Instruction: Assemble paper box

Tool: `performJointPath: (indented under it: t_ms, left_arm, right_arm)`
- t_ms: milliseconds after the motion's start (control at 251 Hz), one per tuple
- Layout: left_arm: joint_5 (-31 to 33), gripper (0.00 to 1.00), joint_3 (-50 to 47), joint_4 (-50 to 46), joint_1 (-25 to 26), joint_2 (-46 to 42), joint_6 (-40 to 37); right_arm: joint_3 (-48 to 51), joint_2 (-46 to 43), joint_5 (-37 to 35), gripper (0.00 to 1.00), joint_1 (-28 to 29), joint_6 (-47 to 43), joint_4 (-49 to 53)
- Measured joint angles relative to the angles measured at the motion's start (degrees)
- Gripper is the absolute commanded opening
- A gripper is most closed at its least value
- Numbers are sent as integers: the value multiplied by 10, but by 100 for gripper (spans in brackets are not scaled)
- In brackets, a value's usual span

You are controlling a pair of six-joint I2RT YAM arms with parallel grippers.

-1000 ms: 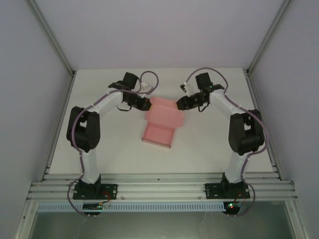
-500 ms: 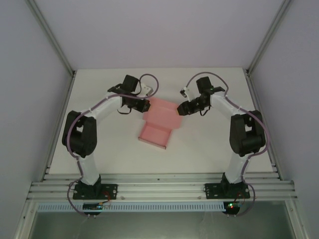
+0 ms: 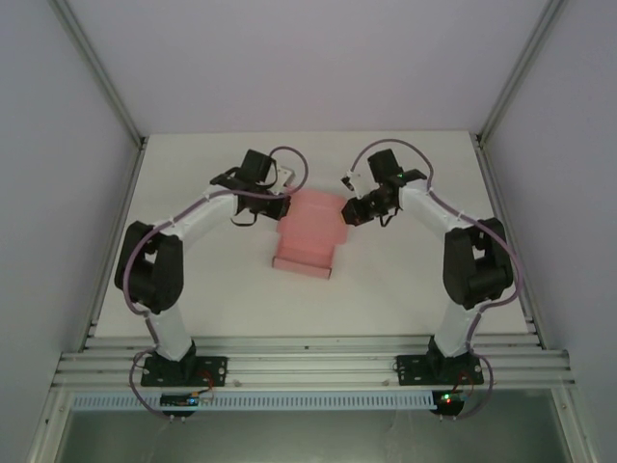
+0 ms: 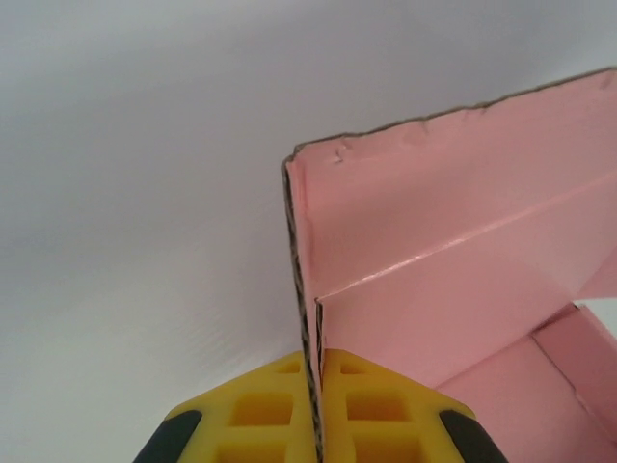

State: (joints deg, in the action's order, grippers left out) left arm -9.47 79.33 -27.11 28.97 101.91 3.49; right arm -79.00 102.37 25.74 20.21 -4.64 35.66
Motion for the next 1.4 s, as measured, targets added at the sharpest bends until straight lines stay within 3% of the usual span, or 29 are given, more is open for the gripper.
performJointPath:
  t_ms: [247,475,567,770,998,1094,1229,1397]
  left_arm:
    - [210,0,0,35,68,-35,117]
    - [319,0,-73,170,84,-44,221]
    - [339,9,-107,224,83,-41,247]
    - [372,9,-151,321,77,-39,280]
    - [358,13,-265,467,76,-46,301]
    - [351,12,-320,546,78,-60,296]
    - [343,21,-398,640,90,-87,276]
    - [339,20,-462,683,118,-128,235]
  right_arm:
    - [-32,-11,-170,0,49,133,-52]
    - [-23,-11,-300,0,99,227,-160]
    - [-4,-11,-332,0,121,241,-201]
    - [30,-9,-347,0,138,243,-276]
    - [131,-12,-391,0,169,214,-405]
    - [178,-28,-415,0,185,196,-463]
    - [233,-51,-442,0,208,176,-520]
    - [295,-76,-470,2,228,159,-581]
